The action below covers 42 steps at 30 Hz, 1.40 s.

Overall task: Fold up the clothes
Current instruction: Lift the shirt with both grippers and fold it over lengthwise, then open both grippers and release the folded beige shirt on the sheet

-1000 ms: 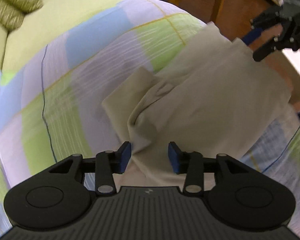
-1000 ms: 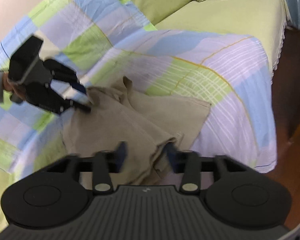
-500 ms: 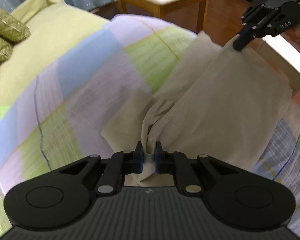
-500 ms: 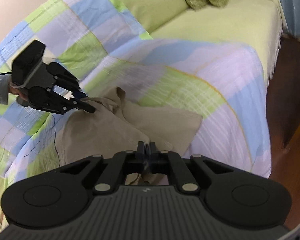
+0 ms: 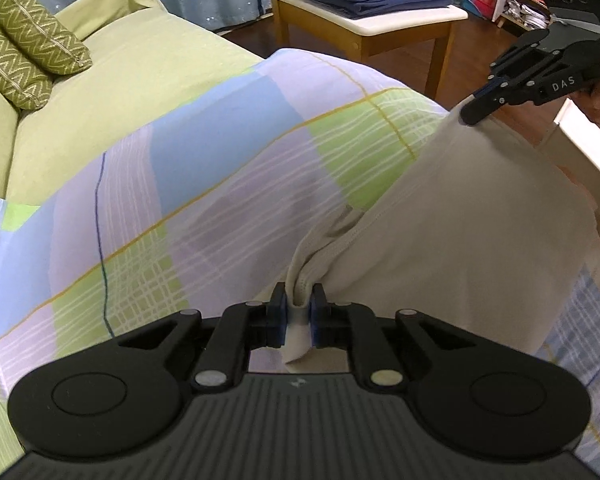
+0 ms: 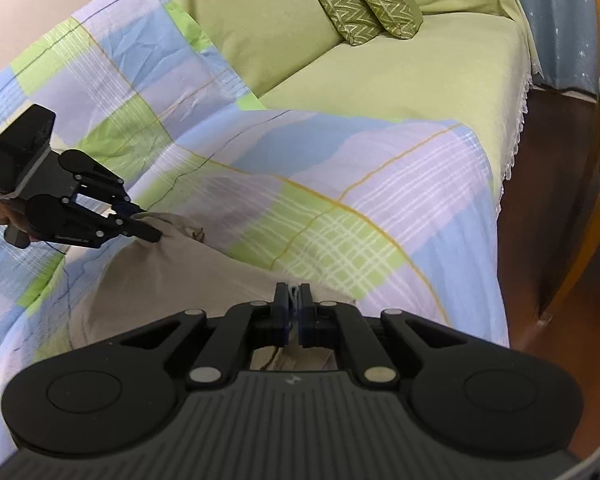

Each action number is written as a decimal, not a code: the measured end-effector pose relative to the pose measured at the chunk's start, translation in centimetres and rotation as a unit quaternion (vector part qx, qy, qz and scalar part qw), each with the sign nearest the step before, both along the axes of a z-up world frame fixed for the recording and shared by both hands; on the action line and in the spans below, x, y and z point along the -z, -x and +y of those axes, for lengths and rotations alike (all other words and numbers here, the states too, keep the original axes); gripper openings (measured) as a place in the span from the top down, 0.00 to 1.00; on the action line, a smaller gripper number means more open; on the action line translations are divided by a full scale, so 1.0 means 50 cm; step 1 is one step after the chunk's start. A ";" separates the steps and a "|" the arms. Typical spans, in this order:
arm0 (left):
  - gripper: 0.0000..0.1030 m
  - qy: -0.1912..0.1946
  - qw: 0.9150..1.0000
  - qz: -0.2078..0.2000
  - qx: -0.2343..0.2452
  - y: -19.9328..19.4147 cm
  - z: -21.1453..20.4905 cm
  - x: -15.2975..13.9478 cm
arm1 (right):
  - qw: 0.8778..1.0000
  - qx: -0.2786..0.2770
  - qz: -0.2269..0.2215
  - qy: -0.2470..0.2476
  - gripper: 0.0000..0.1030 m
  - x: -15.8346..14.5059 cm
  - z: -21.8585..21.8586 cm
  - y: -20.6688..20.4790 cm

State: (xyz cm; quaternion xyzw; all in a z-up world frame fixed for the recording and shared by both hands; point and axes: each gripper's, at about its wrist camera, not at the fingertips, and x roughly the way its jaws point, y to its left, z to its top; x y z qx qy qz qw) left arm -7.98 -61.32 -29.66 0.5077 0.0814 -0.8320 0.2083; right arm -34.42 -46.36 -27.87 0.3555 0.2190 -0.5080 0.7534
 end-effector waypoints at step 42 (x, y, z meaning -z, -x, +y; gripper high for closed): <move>0.47 0.069 0.995 -0.071 -0.018 -0.053 0.242 0.046 | 0.986 -0.016 -0.162 -0.037 0.99 0.001 0.233 -0.041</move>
